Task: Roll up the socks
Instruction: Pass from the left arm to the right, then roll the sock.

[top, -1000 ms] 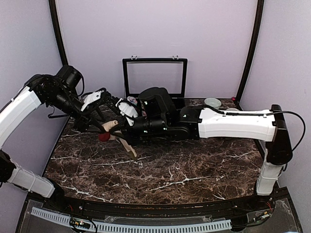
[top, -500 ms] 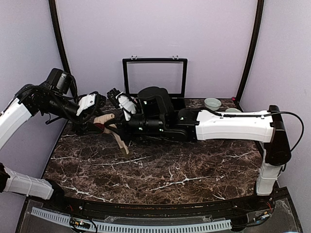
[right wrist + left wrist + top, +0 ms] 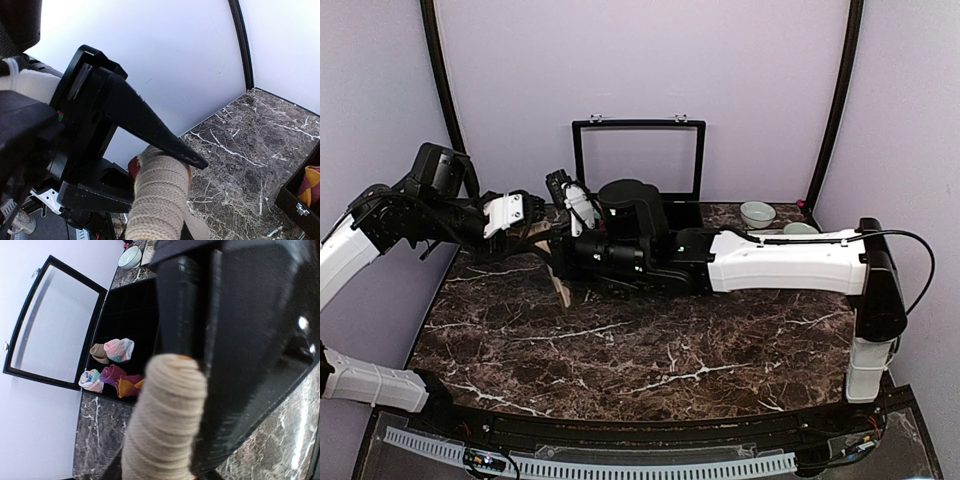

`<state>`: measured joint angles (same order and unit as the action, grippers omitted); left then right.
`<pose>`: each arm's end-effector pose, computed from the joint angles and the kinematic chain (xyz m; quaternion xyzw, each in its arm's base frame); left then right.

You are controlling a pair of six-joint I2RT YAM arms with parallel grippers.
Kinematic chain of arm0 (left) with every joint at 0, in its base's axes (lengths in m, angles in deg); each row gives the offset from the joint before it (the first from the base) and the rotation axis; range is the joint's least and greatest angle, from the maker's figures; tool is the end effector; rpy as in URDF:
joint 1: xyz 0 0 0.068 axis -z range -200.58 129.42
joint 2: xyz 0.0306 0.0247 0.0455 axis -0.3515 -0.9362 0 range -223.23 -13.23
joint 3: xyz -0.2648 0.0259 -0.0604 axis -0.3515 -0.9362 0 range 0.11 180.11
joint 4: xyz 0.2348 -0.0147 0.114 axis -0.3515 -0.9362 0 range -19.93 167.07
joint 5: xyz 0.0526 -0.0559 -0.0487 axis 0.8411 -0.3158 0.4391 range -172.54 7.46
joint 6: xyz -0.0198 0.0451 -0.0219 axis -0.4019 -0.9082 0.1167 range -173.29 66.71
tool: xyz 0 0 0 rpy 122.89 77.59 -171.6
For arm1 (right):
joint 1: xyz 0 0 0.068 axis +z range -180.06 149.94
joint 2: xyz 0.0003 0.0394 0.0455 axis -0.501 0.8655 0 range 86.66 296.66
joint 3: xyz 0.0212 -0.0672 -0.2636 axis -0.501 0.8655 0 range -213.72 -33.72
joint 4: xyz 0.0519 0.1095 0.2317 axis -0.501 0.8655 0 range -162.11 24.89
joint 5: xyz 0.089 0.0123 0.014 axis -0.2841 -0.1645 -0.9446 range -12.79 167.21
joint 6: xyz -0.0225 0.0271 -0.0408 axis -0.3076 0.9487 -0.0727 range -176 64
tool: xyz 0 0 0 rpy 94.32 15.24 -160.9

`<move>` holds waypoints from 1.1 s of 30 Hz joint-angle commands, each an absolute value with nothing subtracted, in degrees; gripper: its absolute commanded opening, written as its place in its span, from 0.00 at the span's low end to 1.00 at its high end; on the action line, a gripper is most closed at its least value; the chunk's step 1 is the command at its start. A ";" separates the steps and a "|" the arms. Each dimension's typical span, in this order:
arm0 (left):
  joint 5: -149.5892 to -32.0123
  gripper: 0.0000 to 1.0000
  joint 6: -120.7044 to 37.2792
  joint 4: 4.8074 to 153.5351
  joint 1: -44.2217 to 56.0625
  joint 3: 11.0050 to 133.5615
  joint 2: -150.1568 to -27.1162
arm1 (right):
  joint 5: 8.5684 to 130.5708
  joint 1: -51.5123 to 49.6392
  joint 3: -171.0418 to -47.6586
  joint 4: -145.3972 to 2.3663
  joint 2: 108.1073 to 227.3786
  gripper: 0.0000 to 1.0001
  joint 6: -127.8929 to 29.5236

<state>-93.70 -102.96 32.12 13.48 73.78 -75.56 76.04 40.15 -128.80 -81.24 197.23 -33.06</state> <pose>0.1755 -0.1269 0.3940 0.6196 0.6226 -0.0211 0.4775 0.1596 0.4461 0.3411 -0.3050 0.6799 0.4895 0.4528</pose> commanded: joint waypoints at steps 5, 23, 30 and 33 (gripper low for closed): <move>-89.72 0.00 -103.73 37.97 14.31 73.36 -75.49 | 71.59 41.39 -129.24 -83.32 197.75 0.22 -32.33; -122.56 0.00 -105.78 6.10 14.31 86.62 -85.00 | 70.38 40.63 -118.79 -80.18 183.75 0.53 -57.57; -124.18 0.00 -105.95 4.12 14.34 87.48 -85.07 | 69.05 40.76 -119.18 -74.74 181.98 0.51 -61.38; -129.31 0.00 -107.70 0.90 14.32 88.75 -86.20 | 65.82 41.11 -118.95 -75.37 181.16 0.51 -62.52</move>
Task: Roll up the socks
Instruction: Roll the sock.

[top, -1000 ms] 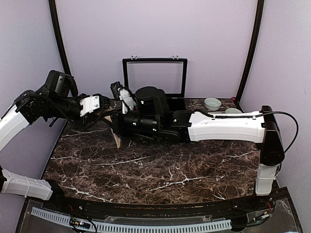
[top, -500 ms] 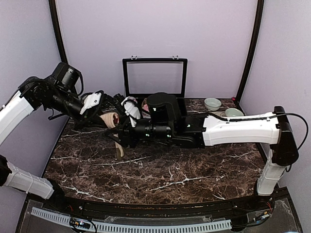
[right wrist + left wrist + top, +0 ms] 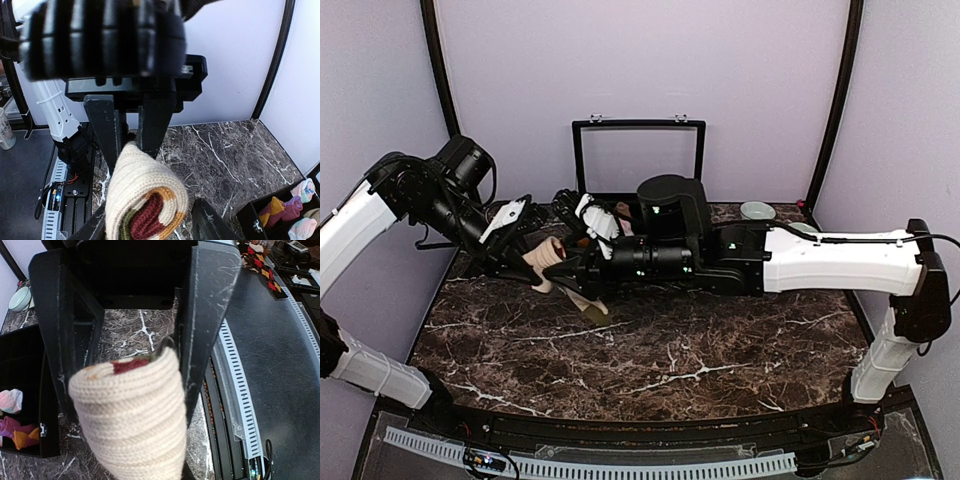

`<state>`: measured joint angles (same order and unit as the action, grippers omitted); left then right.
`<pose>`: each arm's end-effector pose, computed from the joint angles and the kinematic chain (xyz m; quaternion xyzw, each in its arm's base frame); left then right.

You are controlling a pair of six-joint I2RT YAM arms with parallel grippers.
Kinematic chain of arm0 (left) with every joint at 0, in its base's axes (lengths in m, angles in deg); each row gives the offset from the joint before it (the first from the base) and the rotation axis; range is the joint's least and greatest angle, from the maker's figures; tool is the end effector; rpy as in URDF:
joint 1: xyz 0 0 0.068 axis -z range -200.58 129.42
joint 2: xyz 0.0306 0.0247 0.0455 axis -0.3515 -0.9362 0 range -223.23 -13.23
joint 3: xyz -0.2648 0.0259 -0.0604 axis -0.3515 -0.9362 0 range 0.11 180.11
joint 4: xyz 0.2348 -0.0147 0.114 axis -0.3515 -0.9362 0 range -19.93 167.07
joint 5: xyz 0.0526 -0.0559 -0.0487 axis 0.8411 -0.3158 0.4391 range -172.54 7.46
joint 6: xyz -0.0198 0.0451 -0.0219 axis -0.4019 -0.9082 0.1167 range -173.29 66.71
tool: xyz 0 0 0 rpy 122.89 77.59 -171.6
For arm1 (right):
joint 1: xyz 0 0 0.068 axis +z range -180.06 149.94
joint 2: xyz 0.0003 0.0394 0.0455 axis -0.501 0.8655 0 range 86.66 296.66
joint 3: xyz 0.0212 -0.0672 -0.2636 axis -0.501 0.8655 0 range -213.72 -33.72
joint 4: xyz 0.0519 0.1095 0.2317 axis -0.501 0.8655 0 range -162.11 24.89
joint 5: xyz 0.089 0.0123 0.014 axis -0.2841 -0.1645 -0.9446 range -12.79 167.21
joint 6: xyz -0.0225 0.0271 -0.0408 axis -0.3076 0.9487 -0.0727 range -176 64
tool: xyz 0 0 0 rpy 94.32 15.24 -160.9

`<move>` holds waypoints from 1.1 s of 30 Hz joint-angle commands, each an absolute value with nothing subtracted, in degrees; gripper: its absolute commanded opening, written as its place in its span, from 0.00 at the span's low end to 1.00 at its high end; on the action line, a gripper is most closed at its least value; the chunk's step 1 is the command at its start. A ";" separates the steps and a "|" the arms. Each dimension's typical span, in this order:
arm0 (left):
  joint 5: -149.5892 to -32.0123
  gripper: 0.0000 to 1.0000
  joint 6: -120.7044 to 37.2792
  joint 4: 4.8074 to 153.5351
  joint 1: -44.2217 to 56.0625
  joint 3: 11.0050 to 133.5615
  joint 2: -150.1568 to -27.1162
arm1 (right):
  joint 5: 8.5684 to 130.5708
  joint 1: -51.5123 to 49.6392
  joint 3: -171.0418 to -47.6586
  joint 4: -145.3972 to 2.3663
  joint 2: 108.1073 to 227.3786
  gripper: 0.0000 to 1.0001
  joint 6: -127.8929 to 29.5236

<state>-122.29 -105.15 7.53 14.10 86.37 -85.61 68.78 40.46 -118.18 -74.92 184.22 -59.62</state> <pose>0.1686 -0.1443 0.3984 0.6890 0.5855 -0.2798 0.3230 0.1332 0.3924 0.3587 -0.4991 0.5824 0.3994 0.5022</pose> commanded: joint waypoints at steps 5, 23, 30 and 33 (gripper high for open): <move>-135.62 0.00 -109.49 -3.98 14.36 91.10 -89.22 | 64.09 42.52 -122.10 -75.43 182.73 0.51 -65.47; -135.04 0.00 -109.27 -5.96 14.36 98.27 -88.99 | 65.10 42.44 -119.45 -71.12 181.42 0.13 -62.74; -136.75 0.00 -108.74 -6.79 14.37 98.86 -89.40 | 67.14 42.44 -120.01 -72.81 181.79 0.11 -61.21; -135.50 0.00 -108.66 -6.74 14.36 98.69 -89.35 | 66.72 42.44 -119.97 -75.50 181.45 0.00 -59.85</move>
<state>-132.52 -107.84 -4.93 14.10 97.28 -90.27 65.13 42.43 -120.37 -74.33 181.64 -62.02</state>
